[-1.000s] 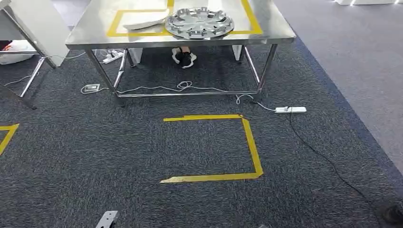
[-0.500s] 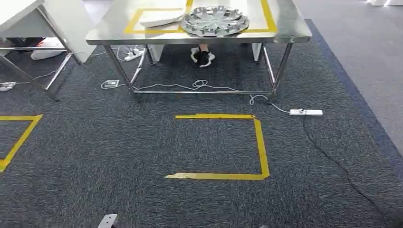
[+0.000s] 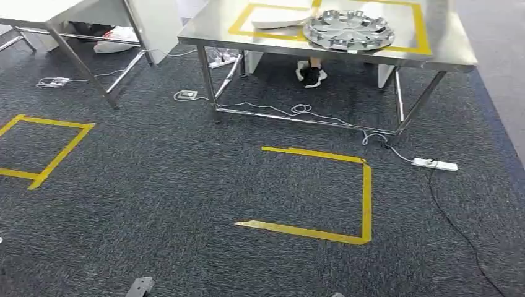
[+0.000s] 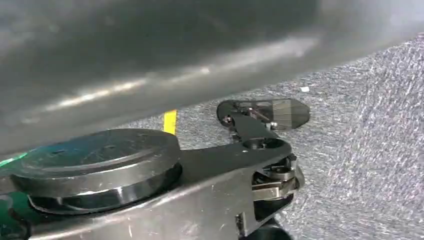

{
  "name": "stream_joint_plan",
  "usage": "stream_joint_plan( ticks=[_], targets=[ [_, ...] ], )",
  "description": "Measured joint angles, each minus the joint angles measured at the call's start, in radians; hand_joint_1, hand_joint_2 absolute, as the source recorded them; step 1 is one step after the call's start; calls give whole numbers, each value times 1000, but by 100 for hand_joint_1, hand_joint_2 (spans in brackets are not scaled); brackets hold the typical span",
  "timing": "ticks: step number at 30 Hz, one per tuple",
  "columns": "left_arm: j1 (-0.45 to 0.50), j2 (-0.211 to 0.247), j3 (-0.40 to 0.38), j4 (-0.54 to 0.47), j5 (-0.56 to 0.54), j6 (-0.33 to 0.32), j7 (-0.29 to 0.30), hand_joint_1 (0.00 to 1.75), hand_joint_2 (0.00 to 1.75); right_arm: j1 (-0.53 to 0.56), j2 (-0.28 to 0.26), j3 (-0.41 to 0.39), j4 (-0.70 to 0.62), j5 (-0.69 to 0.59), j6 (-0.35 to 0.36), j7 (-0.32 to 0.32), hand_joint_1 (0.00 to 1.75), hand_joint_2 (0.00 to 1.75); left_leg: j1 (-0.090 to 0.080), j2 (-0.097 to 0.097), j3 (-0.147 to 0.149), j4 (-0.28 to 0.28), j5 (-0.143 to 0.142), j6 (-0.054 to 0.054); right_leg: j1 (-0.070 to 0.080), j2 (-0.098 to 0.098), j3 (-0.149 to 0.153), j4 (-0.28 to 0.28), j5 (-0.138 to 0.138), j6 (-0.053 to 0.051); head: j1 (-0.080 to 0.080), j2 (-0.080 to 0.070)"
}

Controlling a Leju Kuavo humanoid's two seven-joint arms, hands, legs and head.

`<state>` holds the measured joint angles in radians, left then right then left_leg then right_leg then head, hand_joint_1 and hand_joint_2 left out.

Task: Take the parts from the cabinet and place them on the table.

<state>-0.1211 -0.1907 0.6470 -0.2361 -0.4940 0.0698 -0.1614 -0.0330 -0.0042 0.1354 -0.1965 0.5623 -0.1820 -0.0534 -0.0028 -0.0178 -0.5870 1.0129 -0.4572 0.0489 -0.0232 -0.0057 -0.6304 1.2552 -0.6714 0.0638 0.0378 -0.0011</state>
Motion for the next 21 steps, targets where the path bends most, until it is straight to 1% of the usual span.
stream_joint_plan(
  ticks=[1,2,3,4,5,6,7,8,10,11,12,13,14,15,16,17,18,19,20,21],
  targets=[
    [2,0,0,0,0,0,0,0,0,0,0,0,0,2,0,1,0,0,-3,-13,-1,0,1,1,2,2,-29,54,-8,-2,-1,0],
    [4,0,0,0,0,0,1,0,0,4,0,0,0,3,0,3,0,0,-5,-27,0,1,1,1,5,3,-34,53,10,-5,0,0],
    [5,0,0,0,0,0,1,0,0,5,0,0,1,4,0,4,0,0,-7,-41,1,1,1,1,6,6,-18,10,48,-9,-1,0],
    [5,0,0,0,0,0,1,0,0,5,0,0,1,4,0,4,0,0,-8,-54,1,2,2,1,7,11,14,-66,95,-14,0,0],
    [4,-1,0,0,0,0,1,0,0,4,0,0,1,4,0,4,0,0,-9,-68,1,5,2,0,8,31,58,-164,144,-20,0,0],
    [4,-2,0,0,0,0,1,0,0,3,0,0,1,4,0,4,0,0,-8,-78,-1,7,3,-1,7,88,88,-228,150,-29,-1,0],
    [1,-3,0,0,0,0,1,0,0,4,-1,0,2,4,0,4,0,0,-13,-89,-7,14,1,-7,3,100,95,-252,144,-29,-3,0],
    [0,-3,0,0,0,0,1,0,0,2,-1,0,2,4,0,4,0,0,-9,-101,-11,10,6,-15,7,87,98,-249,146,-32,-1,0],
    [5,-3,0,0,0,0,1,0,0,-1,-1,0,2,5,0,4,0,0,-3,-121,-16,5,15,-28,13,67,104,-249,150,-42,-2,0],
    [6,-2,0,0,0,0,1,0,0,0,0,0,2,5,0,4,0,0,-5,-128,-20,9,15,-33,3,52,108,-261,159,-50,-2,0],
    [8,-1,0,0,0,0,2,0,0,0,1,0,2,5,0,4,0,0,-9,-70,-26,26,-3,-39,2,36,110,-265,162,-54,-4,0],
    [6,-1,0,0,0,0,2,0,0,1,0,0,2,5,-1,4,0,0,-8,-26,-48,76,-40,-46,3,23,110,-265,161,-58,-12,0],
    [2,-1,0,0,0,0,2,0,0,3,0,0,2,5,-1,4,0,0,-4,-5,-84,154,-83,-53,3,7,110,-265,160,-59,-13,0],
    [1,-1,0,0,0,0,2,0,0,5,0,0,2,5,-1,4,0,0,1,4,-120,236,-119,-59,3,-10,110,-265,159,-59,-12,0],
    [1,-1,0,0,0,0,2,0,0,5,0,0,2,5,1,4,0,0,6,7,-148,297,-139,-64,3,-25,110,-265,158,-59,-13,0],
    [4,0,0,0,0,0,2,0,0,6,1,0,2,5,1,4,0,0,12,10,-153,313,-135,-68,2,-41,110,-265,156,-58,-13,0],
    [5,0,0,0,0,0,2,0,0,5,1,0,2,5,1,4,0,0,16,12,-134,279,-107,-71,1,-56,111,-265,155,-55,-13,0],
    [6,0,0,0,0,0,2,0,0,4,1,0,2,5,1,4,0,0,18,18,-97,212,-68,-72,-1,-68,114,-265,153,-52,-13,0],
    [5,0,0,0,0,0,2,0,0,3,1,0,2,5,1,4,0,0,18,34,-45,116,-26,-72,-3,-82,119,-265,150,-48,-13,0],
    [5,1,0,0,0,0,2,0,0,2,1,0,2,5,1,4,0,0,17,78,2,34,-2,-70,-2,-92,124,-265,146,-42,-13,0]
  ],
)
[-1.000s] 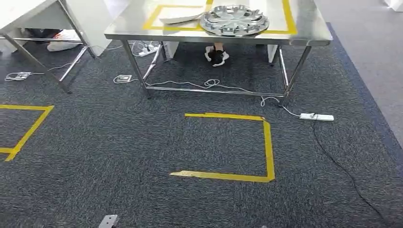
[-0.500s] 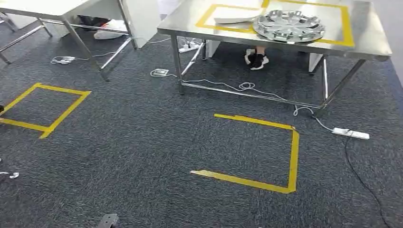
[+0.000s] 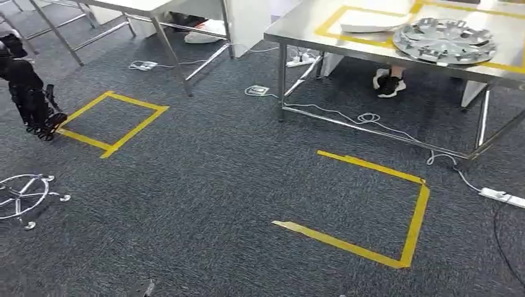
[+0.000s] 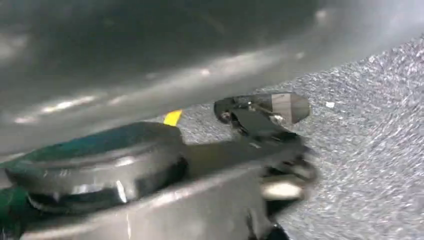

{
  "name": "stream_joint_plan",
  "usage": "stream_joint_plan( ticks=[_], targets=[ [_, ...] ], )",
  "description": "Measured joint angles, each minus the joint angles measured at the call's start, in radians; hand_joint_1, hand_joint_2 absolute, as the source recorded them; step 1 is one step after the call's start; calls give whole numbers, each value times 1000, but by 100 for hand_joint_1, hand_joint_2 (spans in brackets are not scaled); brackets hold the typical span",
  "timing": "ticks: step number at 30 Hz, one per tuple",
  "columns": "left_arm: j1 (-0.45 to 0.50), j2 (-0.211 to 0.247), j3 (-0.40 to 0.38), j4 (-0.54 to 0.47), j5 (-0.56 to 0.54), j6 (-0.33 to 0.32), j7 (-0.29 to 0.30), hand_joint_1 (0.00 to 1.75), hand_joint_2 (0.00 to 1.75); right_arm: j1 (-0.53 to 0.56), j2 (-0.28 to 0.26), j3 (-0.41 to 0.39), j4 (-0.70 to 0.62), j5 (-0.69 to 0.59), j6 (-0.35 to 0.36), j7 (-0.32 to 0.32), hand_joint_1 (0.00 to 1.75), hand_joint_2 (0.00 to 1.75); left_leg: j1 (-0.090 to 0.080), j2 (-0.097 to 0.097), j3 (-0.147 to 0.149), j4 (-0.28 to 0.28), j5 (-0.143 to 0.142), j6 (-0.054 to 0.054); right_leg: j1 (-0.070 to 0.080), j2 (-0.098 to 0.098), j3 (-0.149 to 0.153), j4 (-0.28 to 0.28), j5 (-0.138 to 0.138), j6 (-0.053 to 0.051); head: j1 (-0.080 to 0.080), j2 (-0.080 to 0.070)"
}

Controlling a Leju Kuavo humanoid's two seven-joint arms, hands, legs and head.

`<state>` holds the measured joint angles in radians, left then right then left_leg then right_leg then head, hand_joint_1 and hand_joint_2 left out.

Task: Take the parts from the cabinet and place them on the table.

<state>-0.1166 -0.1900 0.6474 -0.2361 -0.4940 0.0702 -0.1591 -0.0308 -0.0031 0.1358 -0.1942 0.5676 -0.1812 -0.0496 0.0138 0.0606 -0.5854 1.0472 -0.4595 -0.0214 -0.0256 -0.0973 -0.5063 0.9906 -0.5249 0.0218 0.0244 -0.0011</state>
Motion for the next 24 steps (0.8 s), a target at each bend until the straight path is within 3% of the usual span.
stream_joint_plan(
  ticks=[1,2,5,6,7,8,10,11,12,13,14,15,16,18,20,21,22,23,24],
  targets=[
    [-4,-1,0,0,0,0,0,0,0,1,-1,0,0,0,-1,0,0,0,-16,35,10,-26,-20,7,9,-11,-1,3,-6,10,-4,0],
    [-5,-1,0,0,0,0,0,0,0,0,-1,0,0,0,0,0,0,0,-12,17,7,-24,-18,22,10,-18,-7,0,-8,17,-1,0],
    [0,0,0,0,0,0,0,0,0,-8,-1,0,0,-1,1,-3,0,0,-16,-19,6,-30,-16,44,7,-53,23,-9,-11,37,-2,0],
    [2,-1,0,0,0,2,0,0,0,-8,-1,0,-1,0,2,-3,0,0,-10,-30,9,-35,-11,52,1,-10,15,1,-26,45,4,0],
    [0,0,0,0,0,2,0,0,0,-7,-1,0,-1,-1,2,-4,0,0,-10,-39,8,-36,-11,58,1,48,-2,40,-56,43,8,0],
    [-3,0,0,0,0,2,0,0,0,-4,-1,0,-1,-1,3,-5,0,0,-11,-53,5,-36,-9,64,2,77,-38,119,-98,41,11,0],
    [-4,-3,0,0,0,1,0,0,0,-1,-1,0,0,-1,3,-4,0,0,-18,-84,4,-35,-9,70,6,95,-128,293,-163,36,11,0],
    [-3,-2,0,0,0,1,0,0,0,1,-1,0,0,-1,3,-3,0,0,-20,-99,5,-35,-9,70,7,96,-152,327,-161,32,10,0],
    [-1,-2,1,0,0,1,0,0,0,4,-1,0,0,0,3,-4,0,0,-22,-114,7,-35,-9,70,8,97,-153,310,-133,28,11,0],
    [0,-2,1,0,0,1,0,0,0,4,-1,0,0,3,3,-4,0,0,-24,-130,8,-34,-9,70,9,99,-133,251,-85,23,10,0],
    [0,-2,1,0,0,1,0,0,0,2,-1,0,0,3,3,-5,0,0,-25,-145,10,-33,-9,70,10,109,-96,157,-29,18,11,0],
    [-1,-3,1,0,0,1,0,0,0,0,-1,0,0,3,3,-7,0,0,-25,-158,11,-33,-10,69,10,140,-57,63,17,11,11,0],
    [-2,-5,1,0,-1,1,0,0,0,0,-1,0,1,3,4,-8,0,0,-28,-166,8,-31,-10,66,9,189,-42,28,6,6,9,0],
    [-5,-5,1,0,-2,1,0,0,0,-2,-1,0,1,3,10,-12,0,0,-22,-189,-1,-30,-7,53,12,173,-29,13,7,6,10,0],
    [0,-5,1,0,-2,1,0,0,0,-4,-1,0,1,2,16,-16,0,0,-18,-212,-4,-34,-1,39,15,152,-24,7,12,-5,10,0],
    [2,-3,1,0,-2,1,1,0,0,-4,1,0,1,2,16,-18,0,0,-19,-191,-5,-25,-8,36,6,134,-18,-4,19,-13,9,0],
    [2,-3,1,0,-2,1,1,0,0,-3,0,0,1,1,17,-23,0,0,-25,-126,-18,6,-33,28,7,123,-14,-7,18,-17,5,0],
    [-1,-3,0,0,-3,1,2,0,0,-2,-2,0,1,1,18,-24,0,0,-22,-93,-49,69,-71,20,8,108,-13,-7,17,-19,-1,0],
    [-5,-3,0,0,-5,1,3,0,0,0,-2,0,1,1,19,-26,0,0,-18,-79,-85,145,-107,14,10,94,-11,-7,15,-21,0,0]
  ],
)
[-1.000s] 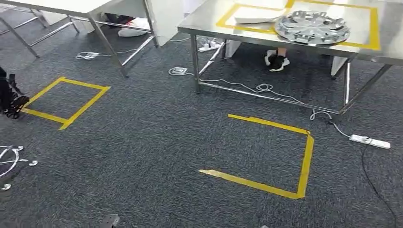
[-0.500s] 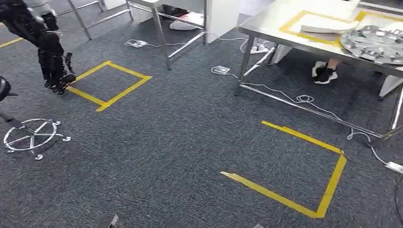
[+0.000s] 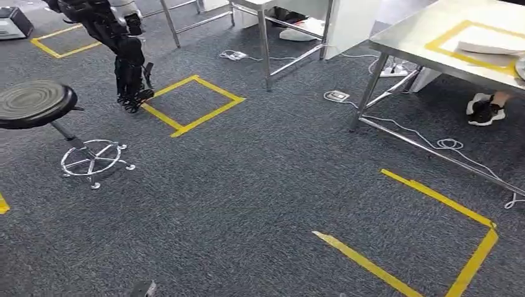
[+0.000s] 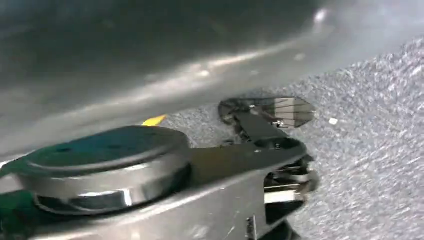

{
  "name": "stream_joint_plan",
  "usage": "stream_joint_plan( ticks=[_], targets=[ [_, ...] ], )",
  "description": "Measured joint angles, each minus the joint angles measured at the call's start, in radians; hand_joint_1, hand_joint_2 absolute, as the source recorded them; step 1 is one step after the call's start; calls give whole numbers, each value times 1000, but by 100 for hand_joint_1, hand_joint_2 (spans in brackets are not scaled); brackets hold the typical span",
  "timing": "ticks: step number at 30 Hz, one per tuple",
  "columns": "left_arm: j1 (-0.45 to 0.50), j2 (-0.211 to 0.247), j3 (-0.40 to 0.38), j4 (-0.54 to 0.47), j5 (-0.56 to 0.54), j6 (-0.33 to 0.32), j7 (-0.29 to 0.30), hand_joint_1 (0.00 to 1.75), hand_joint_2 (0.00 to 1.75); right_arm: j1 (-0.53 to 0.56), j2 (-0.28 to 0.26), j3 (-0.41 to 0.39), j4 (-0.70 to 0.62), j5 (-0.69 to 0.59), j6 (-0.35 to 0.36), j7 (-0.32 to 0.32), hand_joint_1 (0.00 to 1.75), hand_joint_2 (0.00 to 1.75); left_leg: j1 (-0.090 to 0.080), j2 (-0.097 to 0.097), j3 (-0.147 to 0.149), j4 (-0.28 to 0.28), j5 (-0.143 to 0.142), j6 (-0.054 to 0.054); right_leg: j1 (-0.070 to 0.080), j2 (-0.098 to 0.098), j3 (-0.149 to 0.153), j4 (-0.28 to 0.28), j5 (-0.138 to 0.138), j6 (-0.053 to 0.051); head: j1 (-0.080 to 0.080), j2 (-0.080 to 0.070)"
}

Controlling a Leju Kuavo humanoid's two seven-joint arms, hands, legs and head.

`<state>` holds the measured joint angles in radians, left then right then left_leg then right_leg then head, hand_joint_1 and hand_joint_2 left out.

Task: Take the parts from the cabinet and place them on the table.

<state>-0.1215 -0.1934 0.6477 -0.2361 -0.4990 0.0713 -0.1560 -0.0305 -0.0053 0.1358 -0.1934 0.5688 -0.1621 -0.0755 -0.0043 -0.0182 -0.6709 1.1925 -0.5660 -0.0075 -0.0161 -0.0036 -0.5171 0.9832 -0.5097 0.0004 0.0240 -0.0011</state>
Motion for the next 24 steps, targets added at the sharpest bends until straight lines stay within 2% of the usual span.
stream_joint_plan(
  ticks=[1,2,3,4,5,6,7,8,10,11,12,13,14,15,16,17,18,19,20,21,22,23,24],
  targets=[
    [-1,0,0,0,0,1,0,0,0,1,0,0,0,0,0,-1,0,0,5,7,-42,86,-35,-5,1,-19,1,0,-3,-1,0,0],
    [0,0,0,0,0,1,3,0,0,2,-1,0,0,1,3,-1,0,0,9,9,-66,134,-45,-10,1,-34,2,1,-5,0,-1,0],
    [2,0,0,0,0,1,3,0,0,2,-1,0,0,1,4,-1,0,0,13,10,-64,131,-31,-12,1,-46,5,1,-7,1,0,0],
    [3,0,0,0,-3,1,4,0,0,1,-1,0,0,1,4,-2,0,0,16,13,-39,83,6,-14,0,-61,9,1,-11,3,-1,0],
    [3,0,0,0,-3,2,5,0,0,0,-1,0,0,2,5,-2,0,0,16,23,2,2,51,-13,0,-73,14,1,-14,6,0,0],
    [2,0,0,0,-3,2,6,0,0,-1,-1,0,0,2,5,-2,0,0,15,50,52,-91,92,-11,0,-85,21,1,-19,9,-1,0],
    [0,0,0,0,-4,2,6,0,0,-1,-2,0,0,3,6,-2,0,0,9,116,87,-161,98,-6,4,-94,27,1,-23,16,-1,0],
    [-6,0,-1,0,-5,2,7,0,0,-1,-4,0,0,4,8,-3,0,0,0,122,91,-175,92,7,12,-105,21,5,-32,26,-3,0],
    [-7,-2,-3,0,-8,2,10,0,0,-3,-6,0,0,5,10,-3,0,0,-1,96,89,-172,87,19,13,-130,29,-5,-37,34,-2,0],
    [-5,-1,-3,0,-9,2,11,0,0,-6,-6,0,0,7,11,-3,0,0,-3,81,86,-174,86,24,12,-144,50,-9,-37,39,-2,0],
    [-4,-2,-4,0,-13,2,13,0,0,-7,-6,1,-2,10,11,-4,0,0,6,62,94,-184,95,36,8,-145,42,-10,-48,49,-2,0],
    [-4,-2,-5,0,-13,2,13,0,0,-9,-8,1,-2,12,11,-5,0,0,6,54,95,-186,97,40,7,-87,38,14,-67,54,7,0],
    [-8,-2,-5,0,-13,3,13,0,0,-8,-8,1,-2,14,10,-6,0,0,7,42,93,-186,98,46,5,-40,11,74,-103,53,9,0],
    [-11,-3,-6,0,-13,2,13,0,0,-7,-8,3,-1,16,11,-7,0,0,5,26,92,-186,97,49,4,-13,-32,166,-144,52,10,0],
    [-11,-5,-7,0,-14,2,13,0,0,-4,-8,5,-1,18,11,-7,0,0,3,10,92,-186,97,51,5,-2,-79,256,-176,51,10,0],
    [-10,-5,-7,0,-14,2,13,0,0,-3,-8,5,-1,19,11,-7,0,0,2,-5,92,-185,96,51,6,2,-115,314,-189,50,11,0],
    [-8,-5,-7,0,-14,2,13,0,0,-2,-9,5,-1,21,10,-5,0,0,0,-22,93,-185,96,51,6,2,-131,325,-173,47,10,0],
    [-7,-5,-7,0,-14,2,13,0,0,0,-10,6,-1,23,10,-5,0,0,-1,-39,96,-185,96,51,6,3,-123,287,-133,43,10,0],
    [-7,-5,-7,0,-14,2,13,0,0,-1,-10,6,-1,23,10,-6,0,0,-1,-56,98,-184,96,51,6,9,-94,208,-78,40,10,0],
    [-7,-5,-8,0,-14,2,13,0,0,-2,-10,7,-1,25,9,-6,0,0,-1,-68,100,-183,95,49,5,26,-57,115,-25,36,10,0],
    [-8,-6,-8,0,-14,2,13,0,0,-3,-10,8,-1,25,9,-6,0,0,0,-80,101,-182,93,46,4,66,-30,40,3,32,10,0],
    [-10,-7,-9,0,-14,2,13,0,0,-3,-10,8,0,26,9,-6,0,0,-6,-90,96,-175,91,41,0,90,-19,19,-10,30,9,0],
    [-11,-7,-10,0,-14,2,13,0,0,-5,-10,9,0,27,8,-6,0,0,-1,-102,92,-178,94,35,4,81,-11,20,-11,29,10,0]
  ],
)
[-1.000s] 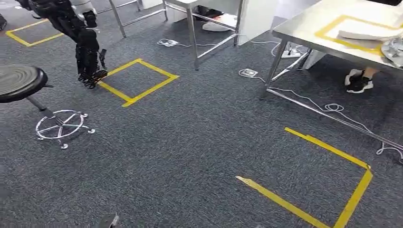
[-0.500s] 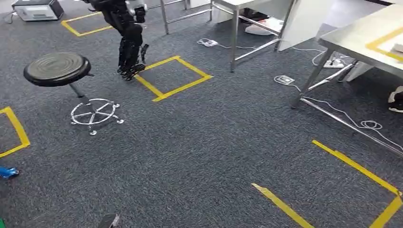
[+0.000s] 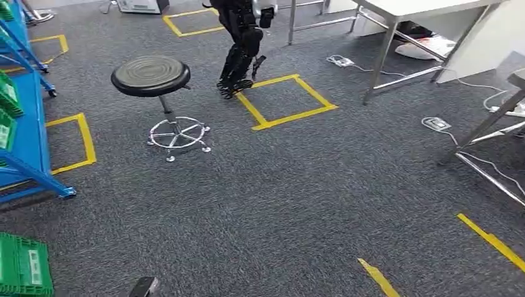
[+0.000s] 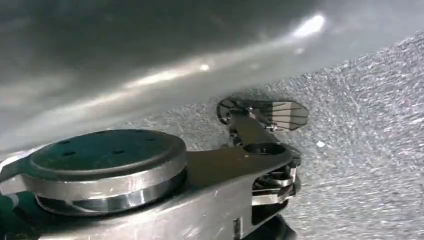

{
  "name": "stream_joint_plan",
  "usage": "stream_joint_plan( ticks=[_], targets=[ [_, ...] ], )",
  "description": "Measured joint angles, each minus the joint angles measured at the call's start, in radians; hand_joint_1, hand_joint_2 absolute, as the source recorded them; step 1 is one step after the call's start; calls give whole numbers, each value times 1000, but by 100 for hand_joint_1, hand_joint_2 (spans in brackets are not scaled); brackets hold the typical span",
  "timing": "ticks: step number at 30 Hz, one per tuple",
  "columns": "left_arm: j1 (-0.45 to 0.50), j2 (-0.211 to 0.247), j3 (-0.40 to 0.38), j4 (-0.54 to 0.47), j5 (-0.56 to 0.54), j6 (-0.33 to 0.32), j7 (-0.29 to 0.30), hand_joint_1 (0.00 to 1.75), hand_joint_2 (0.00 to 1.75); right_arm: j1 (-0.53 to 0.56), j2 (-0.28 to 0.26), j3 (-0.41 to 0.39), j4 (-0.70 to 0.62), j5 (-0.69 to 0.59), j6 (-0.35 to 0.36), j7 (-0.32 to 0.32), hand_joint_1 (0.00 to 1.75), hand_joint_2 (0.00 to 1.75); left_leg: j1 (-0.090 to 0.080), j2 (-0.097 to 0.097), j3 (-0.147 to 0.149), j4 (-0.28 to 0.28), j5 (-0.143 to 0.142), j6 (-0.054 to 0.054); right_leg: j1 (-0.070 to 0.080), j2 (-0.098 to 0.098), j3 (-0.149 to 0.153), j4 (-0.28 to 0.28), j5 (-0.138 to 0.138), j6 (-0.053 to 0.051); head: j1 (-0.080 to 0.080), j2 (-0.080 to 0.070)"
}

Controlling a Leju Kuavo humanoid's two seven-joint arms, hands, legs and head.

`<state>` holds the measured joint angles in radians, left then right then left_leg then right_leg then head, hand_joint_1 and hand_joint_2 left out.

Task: Take the parts from the cabinet and place them on the table.

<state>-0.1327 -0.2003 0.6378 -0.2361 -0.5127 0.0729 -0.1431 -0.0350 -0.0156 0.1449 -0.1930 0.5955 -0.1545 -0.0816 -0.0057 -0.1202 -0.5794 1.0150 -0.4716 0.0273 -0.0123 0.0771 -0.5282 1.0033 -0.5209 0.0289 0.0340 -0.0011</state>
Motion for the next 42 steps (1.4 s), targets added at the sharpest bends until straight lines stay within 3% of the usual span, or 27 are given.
stream_joint_plan(
  ticks=[3,5,6,8,9,11,12,13,14,18,19,20,21,23,24,26,28,29,30,33,34,35,36,38,39,40,42],
  targets=[
    [6,1,-3,0,0,0,1,0,0,-4,1,6,-1,3,0,0,0,0,1,-31,-6,-4,7,-19,-2,-31,7,-12,8,-15,-2,0],
    [6,2,-5,0,0,0,2,0,0,-4,1,7,-1,5,-1,-1,0,0,-2,63,-32,61,-40,-26,-4,-58,14,-19,10,-26,-12,0],
    [3,2,-5,0,0,0,2,0,0,-1,0,7,-1,6,-1,0,0,0,0,91,-66,134,-79,-31,-2,-74,15,-19,8,-29,-12,0],
    [1,2,-5,0,0,0,2,0,0,2,0,7,-1,6,-1,0,0,0,6,110,-139,287,-137,-38,1,-106,17,-18,4,-31,-11,0],
    [4,3,-5,0,0,0,2,0,0,3,0,7,-1,6,-1,1,0,0,9,111,-149,308,-135,-40,1,-119,18,-18,2,-31,-11,0],
    [7,3,-5,0,-1,0,4,0,0,1,0,7,-1,6,-1,0,0,0,12,118,-106,221,-69,-42,1,-145,24,-18,-3,-28,-12,0],
    [6,3,-5,0,-1,0,5,0,0,1,0,7,-1,5,-1,0,0,0,12,134,-54,121,-20,-39,1,-158,30,-18,-6,-25,-12,0],
    [4,3,-6,0,-1,0,5,0,0,1,0,7,-1,4,-2,0,0,0,11,172,-10,37,12,-35,1,-169,36,-18,-11,-20,-12,0],
    [0,3,-6,0,-2,0,5,0,0,1,0,7,-1,3,-2,0,0,0,-5,217,6,4,-8,-32,11,-179,34,-17,-18,-11,-12,0],
    [1,4,-7,0,-4,-1,5,0,0,-5,0,7,-2,-2,-4,-4,0,0,-4,163,3,-3,-4,-8,10,-223,55,-23,-27,8,-10,0],
    [2,4,-7,0,-4,-1,5,0,0,-6,0,7,-2,-2,-5,-5,0,0,3,153,5,-8,0,-2,5,-188,47,-14,-40,16,-7,0],
    [-1,5,-8,0,-4,0,5,0,0,-5,0,7,-2,-4,-6,-7,0,0,5,144,4,-8,1,3,5,-133,30,24,-66,17,-2,0],
    [-5,5,-9,0,-6,-1,5,0,0,-2,0,7,-2,-5,-6,-7,0,0,4,131,3,-8,2,8,2,-101,-5,101,-107,18,1,0],
    [-7,3,-13,0,-9,-2,5,0,0,3,0,7,-2,-5,-6,-6,0,0,1,101,3,-8,2,11,3,-80,-100,279,-171,17,3,0],
    [-6,3,-13,0,-10,-2,5,0,0,4,0,7,-2,-5,-6,-5,0,0,-1,88,3,-8,1,12,3,-79,-126,316,-171,17,2,0],
    [-4,3,-13,0,-10,-2,5,0,0,9,-1,7,-2,-5,-6,-5,0,0,-1,55,6,-7,1,11,3,-76,-117,249,-97,11,2,0],
    [-6,2,-14,0,-10,-2,5,0,0,6,-1,7,-2,-5,-6,-6,0,0,-1,27,10,-5,0,9,1,-42,-40,55,13,5,2,0],
    [-6,1,-14,0,-10,-2,5,0,0,6,-2,7,0,-5,-5,-6,0,0,-1,18,7,-3,-2,4,-5,23,-20,16,3,4,1,0],
    [-11,1,-14,0,-10,-2,5,0,0,5,-2,7,0,-5,-5,-7,0,0,-2,5,1,3,-2,-1,-7,27,-16,0,5,5,-1,0],
    [-6,1,-14,0,-11,-2,6,0,0,4,-2,7,0,-6,-3,-6,0,0,6,-30,-7,-6,9,-23,1,-7,-8,0,9,-8,2,0],
    [-4,2,-14,0,-10,-1,7,0,0,3,-2,7,0,-5,-1,-8,0,0,7,-23,-9,2,1,-25,-8,-26,-4,-12,16,-18,0,0],
    [-3,2,-14,0,-10,-2,7,0,0,2,-2,7,0,-5,-1,-10,0,0,-1,41,-19,27,-19,-28,-5,-37,-1,-15,16,-22,-1,0],
    [-6,2,-14,0,-10,-2,7,0,0,2,-3,7,0,-5,0,-10,0,0,0,81,-47,85,-57,-33,-3,-52,0,-15,15,-28,-6,0],
    [-9,3,-14,0,-10,-3,7,0,0,6,-4,7,0,-5,2,-11,0,0,6,108,-128,260,-136,-41,1,-89,2,-15,10,-33,-6,0],
    [-8,3,-14,0,-10,-3,7,0,0,6,-4,7,0,-5,4,-11,0,0,9,110,-153,311,-148,-44,1,-104,3,-15,8,-32,-6,0],
    [-5,3,-14,0,-10,-3,7,0,0,6,-4,7,0,-5,4,-11,0,0,11,111,-152,311,-135,-47,1,-119,5,-15,6,-31,-6,0],
    [-3,3,-14,0,-10,-3,7,0,0,4,-4,7,0,-5,4,-12,0,0,12,121,-89,192,-61,-47,1,-144,12,-14,1,-27,-7,0]
  ],
)
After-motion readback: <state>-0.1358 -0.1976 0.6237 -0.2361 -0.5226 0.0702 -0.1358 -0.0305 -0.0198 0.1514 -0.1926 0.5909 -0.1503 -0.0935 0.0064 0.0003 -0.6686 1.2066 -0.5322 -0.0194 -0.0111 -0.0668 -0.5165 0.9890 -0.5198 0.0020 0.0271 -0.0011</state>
